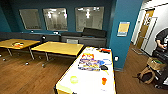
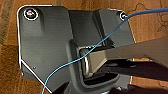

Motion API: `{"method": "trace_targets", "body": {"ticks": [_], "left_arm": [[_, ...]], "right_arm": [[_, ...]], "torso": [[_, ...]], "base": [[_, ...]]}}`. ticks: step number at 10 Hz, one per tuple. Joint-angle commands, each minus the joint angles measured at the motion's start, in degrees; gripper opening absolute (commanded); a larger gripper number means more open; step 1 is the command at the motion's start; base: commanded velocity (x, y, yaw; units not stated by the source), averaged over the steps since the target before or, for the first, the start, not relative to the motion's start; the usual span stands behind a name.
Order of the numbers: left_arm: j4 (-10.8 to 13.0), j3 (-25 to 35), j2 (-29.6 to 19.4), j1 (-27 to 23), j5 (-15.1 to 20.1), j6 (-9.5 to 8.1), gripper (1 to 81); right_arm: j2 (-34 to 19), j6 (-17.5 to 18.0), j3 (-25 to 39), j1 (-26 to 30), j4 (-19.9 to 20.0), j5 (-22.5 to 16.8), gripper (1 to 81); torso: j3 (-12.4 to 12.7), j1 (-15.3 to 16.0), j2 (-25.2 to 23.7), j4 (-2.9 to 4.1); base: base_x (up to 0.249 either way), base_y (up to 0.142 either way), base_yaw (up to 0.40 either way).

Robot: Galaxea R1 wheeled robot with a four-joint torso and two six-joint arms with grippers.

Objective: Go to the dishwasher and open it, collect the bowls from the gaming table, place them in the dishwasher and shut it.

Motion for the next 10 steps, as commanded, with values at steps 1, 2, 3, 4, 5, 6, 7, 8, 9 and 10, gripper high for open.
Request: {"method": "trace_targets", "body": {"ticks": [1,2,3,4,5,6,7,8,9,10], "left_arm": [[0.52,0.30,-0.23,-2.02,3.01,0.11,81.1],[0.52,0.30,-0.15,-2.02,3.01,0.11,81.1],[0.52,0.30,-0.14,-2.02,2.93,0.11,81.1],[0.52,0.30,-0.14,-2.01,3.01,0.11,81.1],[0.52,0.30,-0.14,-2.02,2.92,0.11,81.1],[0.52,0.30,-0.14,-2.02,2.92,0.11,81.1],[0.52,0.30,-0.14,-1.93,3.01,0.11,81.1],[0.52,0.38,-0.14,-2.02,2.92,0.11,81.1],[0.52,0.38,-0.14,-2.02,2.93,0.11,81.1],[0.52,0.38,-0.14,-2.02,2.92,0.11,81.1]], "right_arm": [[0.31,-0.23,0.50,2.04,-0.80,-2.78,81.1],[0.31,-0.23,0.50,2.12,-0.80,-2.70,81.1],[0.31,-0.23,0.50,2.12,-0.80,-2.78,81.1],[0.31,-0.23,0.50,2.20,-0.80,-2.78,81.1],[0.31,-0.23,0.50,2.21,-0.80,-2.78,81.1],[0.31,-0.23,0.50,2.21,-0.80,-2.78,81.1],[0.31,-0.23,0.50,2.21,-0.80,-2.78,81.1],[0.31,-0.23,0.50,2.30,-0.80,-2.78,81.1],[0.31,-0.23,0.50,2.30,-0.80,-2.78,81.1],[0.31,-0.23,0.50,2.30,-0.80,-2.78,81.1]], "torso": [[0.00,0.00,0.00,0.00],[0.00,0.00,0.00,0.00],[0.00,0.00,0.00,0.00],[0.00,0.00,0.00,0.00],[0.00,0.00,0.00,0.00],[0.00,0.00,0.00,0.00],[0.00,0.00,0.00,0.00],[0.00,0.00,0.00,0.00],[0.00,0.00,0.00,0.00],[0.00,0.00,0.00,0.00]], "base": [[0.000,0.000,-0.262],[0.000,0.000,-0.248],[0.000,0.000,-0.239],[0.000,0.000,-0.214],[0.000,0.000,-0.204],[0.000,0.000,-0.198],[0.000,-0.122,0.000],[0.000,-0.066,0.000],[0.000,0.000,0.000],[0.000,0.000,0.000]]}}
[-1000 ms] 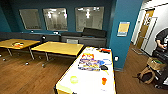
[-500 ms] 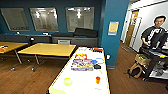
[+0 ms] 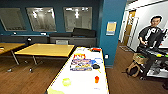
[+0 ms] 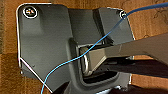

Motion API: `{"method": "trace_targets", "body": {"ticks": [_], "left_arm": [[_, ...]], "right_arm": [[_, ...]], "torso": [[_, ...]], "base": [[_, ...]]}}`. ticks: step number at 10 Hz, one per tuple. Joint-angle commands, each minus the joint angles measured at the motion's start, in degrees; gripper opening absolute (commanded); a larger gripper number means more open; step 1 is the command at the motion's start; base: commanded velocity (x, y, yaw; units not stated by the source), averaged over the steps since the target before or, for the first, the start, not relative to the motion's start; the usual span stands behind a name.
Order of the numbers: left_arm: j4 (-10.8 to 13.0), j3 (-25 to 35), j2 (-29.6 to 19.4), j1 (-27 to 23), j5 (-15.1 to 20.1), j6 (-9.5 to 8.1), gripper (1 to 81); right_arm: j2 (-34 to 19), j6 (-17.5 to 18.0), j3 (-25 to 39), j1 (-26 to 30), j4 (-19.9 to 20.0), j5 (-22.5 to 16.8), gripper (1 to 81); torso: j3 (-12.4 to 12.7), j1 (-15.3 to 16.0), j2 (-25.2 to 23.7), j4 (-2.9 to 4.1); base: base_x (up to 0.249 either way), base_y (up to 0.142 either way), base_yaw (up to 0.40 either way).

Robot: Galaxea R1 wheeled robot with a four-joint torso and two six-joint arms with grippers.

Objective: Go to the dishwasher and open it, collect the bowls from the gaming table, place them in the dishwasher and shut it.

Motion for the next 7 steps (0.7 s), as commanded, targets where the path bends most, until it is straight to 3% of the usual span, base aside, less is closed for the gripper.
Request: {"method": "trace_targets", "body": {"ticks": [1,3,7], "left_arm": [[0.52,0.49,-0.26,-2.20,2.90,0.11,81.1],[0.52,0.49,-0.26,-2.20,2.99,0.03,81.1],[0.52,0.49,-0.18,-2.20,2.99,0.03,81.1]], "right_arm": [[0.20,-0.23,0.53,2.41,-0.78,-2.71,81.1],[0.20,-0.23,0.53,2.41,-0.78,-2.71,81.1],[0.20,-0.23,0.44,2.40,-0.78,-2.71,81.1]], "torso": [[0.00,0.00,0.00,0.00],[0.00,0.00,0.00,0.00],[0.00,0.00,0.00,0.00]], "base": [[0.000,0.000,0.000],[0.000,0.000,0.000],[0.000,0.092,0.000]]}}
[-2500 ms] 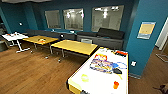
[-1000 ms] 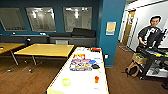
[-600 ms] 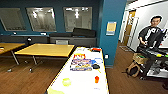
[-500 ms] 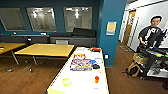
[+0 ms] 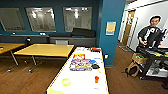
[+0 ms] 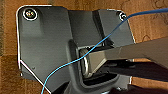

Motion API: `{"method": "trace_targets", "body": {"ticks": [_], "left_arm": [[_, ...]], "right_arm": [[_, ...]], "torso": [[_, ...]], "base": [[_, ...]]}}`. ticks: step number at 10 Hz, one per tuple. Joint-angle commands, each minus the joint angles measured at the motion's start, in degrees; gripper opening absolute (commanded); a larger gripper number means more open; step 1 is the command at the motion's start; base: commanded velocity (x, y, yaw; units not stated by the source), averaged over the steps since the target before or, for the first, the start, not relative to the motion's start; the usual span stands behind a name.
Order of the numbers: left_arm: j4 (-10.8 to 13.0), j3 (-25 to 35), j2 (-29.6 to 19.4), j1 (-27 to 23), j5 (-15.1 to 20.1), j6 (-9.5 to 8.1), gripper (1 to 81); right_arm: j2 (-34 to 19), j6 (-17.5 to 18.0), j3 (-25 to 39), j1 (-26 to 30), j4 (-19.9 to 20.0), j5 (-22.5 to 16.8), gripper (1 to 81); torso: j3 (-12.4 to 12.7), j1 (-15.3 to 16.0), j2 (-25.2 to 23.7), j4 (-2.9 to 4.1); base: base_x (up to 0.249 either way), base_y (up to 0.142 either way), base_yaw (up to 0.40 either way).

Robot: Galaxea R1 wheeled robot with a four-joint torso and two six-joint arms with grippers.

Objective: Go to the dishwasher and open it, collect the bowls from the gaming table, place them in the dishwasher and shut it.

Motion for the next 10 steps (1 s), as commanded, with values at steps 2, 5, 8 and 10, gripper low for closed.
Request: {"method": "trace_targets", "body": {"ticks": [2,5,8,10], "left_arm": [[0.52,0.49,-0.22,-2.04,3.04,0.05,81.1],[0.52,0.41,-0.22,-2.04,3.04,0.05,81.1],[0.52,0.41,-0.14,-1.96,3.12,0.05,81.1],[0.52,0.41,-0.14,-2.04,3.04,0.05,81.1]], "right_arm": [[0.24,-0.23,0.44,2.26,-0.76,-2.71,81.1],[0.24,-0.23,0.44,2.34,-0.76,-2.71,81.1],[0.24,-0.23,0.44,2.25,-0.76,-2.71,81.1],[0.24,-0.23,0.44,2.08,-0.76,-2.62,81.1]], "torso": [[0.00,-0.04,-0.02,0.00],[0.02,-0.02,-0.02,0.00],[0.02,-0.02,-0.02,0.00],[0.02,-0.02,-0.02,0.00]], "base": [[0.000,0.104,0.000],[0.000,0.104,0.000],[0.000,0.104,0.000],[0.000,0.104,0.000]]}}
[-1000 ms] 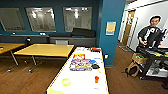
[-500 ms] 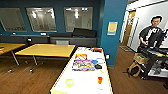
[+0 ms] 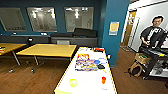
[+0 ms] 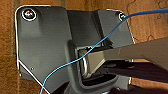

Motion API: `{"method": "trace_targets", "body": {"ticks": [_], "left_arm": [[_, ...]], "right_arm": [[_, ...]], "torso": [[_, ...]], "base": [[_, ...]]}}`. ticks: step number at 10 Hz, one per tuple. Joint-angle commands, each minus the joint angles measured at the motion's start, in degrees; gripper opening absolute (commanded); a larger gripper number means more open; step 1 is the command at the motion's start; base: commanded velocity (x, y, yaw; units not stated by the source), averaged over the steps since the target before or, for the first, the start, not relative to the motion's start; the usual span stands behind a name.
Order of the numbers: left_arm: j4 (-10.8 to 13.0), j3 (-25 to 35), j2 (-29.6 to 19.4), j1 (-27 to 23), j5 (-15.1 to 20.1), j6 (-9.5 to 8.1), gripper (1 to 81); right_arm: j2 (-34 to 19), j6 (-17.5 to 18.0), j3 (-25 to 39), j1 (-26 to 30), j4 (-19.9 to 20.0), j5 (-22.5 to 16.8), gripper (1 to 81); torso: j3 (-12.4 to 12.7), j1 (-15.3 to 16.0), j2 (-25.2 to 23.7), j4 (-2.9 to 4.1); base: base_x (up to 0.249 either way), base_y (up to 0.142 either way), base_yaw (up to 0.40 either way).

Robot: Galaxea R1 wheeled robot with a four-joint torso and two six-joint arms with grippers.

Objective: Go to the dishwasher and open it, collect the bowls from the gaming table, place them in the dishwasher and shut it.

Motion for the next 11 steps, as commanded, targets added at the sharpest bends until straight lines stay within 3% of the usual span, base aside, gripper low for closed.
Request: {"method": "trace_targets", "body": {"ticks": [1,11], "left_arm": [[0.52,0.54,-0.33,-1.99,3.06,0.05,81.1],[0.52,0.54,-0.24,-1.99,2.97,0.14,81.1]], "right_arm": [[0.23,-0.23,0.71,2.08,-0.73,-2.58,81.1],[0.41,-0.23,0.61,2.08,-0.73,-2.67,81.1]], "torso": [[0.00,0.00,0.00,0.00],[0.00,-0.04,0.00,0.00]], "base": [[0.000,0.104,0.000],[0.000,0.116,0.000]]}}
